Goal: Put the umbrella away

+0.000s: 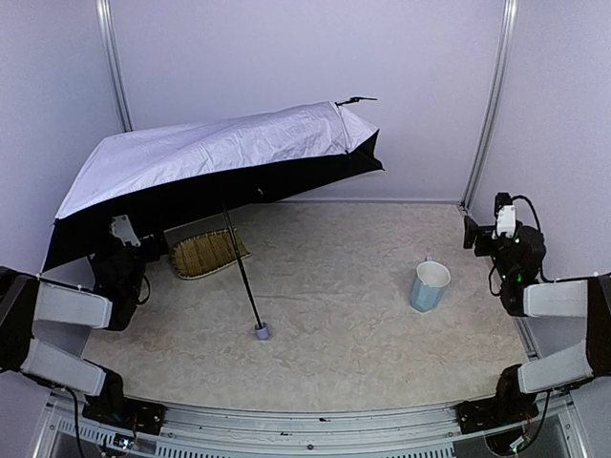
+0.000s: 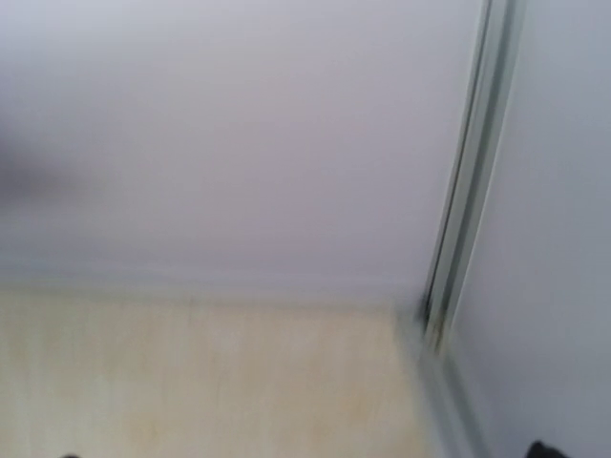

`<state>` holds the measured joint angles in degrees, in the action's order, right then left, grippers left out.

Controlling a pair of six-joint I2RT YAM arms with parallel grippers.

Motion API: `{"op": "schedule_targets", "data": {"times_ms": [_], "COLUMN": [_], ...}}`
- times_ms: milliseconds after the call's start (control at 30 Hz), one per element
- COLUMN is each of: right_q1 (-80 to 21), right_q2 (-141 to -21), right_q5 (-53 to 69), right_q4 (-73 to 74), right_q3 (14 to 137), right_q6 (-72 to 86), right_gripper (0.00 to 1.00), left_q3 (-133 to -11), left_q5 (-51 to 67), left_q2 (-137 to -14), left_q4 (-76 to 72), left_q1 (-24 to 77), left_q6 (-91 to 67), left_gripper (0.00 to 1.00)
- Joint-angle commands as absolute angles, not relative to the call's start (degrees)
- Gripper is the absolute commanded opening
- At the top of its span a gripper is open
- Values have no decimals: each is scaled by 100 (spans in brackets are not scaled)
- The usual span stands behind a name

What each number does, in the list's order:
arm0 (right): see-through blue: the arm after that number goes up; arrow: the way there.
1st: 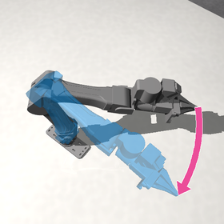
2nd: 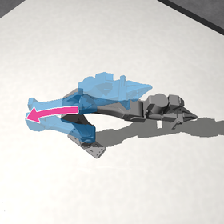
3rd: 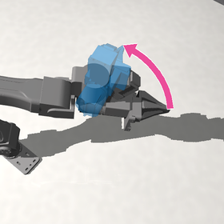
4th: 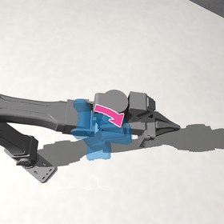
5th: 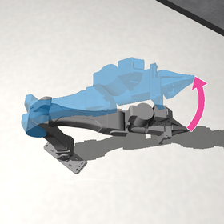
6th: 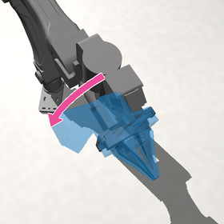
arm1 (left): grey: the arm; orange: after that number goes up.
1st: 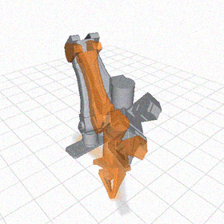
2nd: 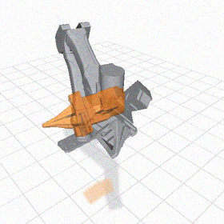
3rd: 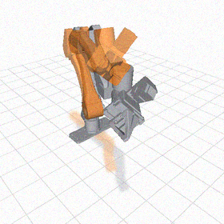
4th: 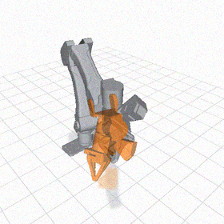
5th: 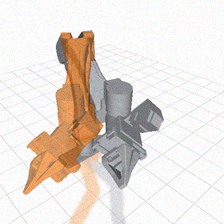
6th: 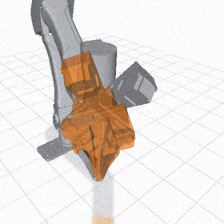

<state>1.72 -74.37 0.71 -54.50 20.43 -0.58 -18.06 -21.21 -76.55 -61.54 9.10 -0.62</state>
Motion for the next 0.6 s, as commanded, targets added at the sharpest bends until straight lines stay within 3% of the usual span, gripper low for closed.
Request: {"op": "schedule_targets", "data": {"times_ms": [0,133,267,367,567], "right_q1": [236,230,224,180,-300], "right_q2": [-6420,-5954,-5887,-5991,-6275], "right_q5": [53,958,1816,2343,2872], "right_q4": [-3656,-2718,-2159,-1946,-1744], "right_q3": [2791,3280,3568,3689,3943], "right_q6": [27,287,701,993,1292], "right_gripper": [100,99,95,91,83], "left_q3": [-2092,-2267,-1597,-1262,-2044], "left_q5": [-2497,-1565,-1052,-541,89], "left_q2": [-6696,-6161,-5941,-6691,-8590], "left_q4": [-4771,-3767,-4491,-5770,-6787], "left_q1": [1864,2693,3345,3692,3911], "left_q6": [33,-620,-1537,-1815,-2033], "left_gripper": [97,92,91,91,96]}}
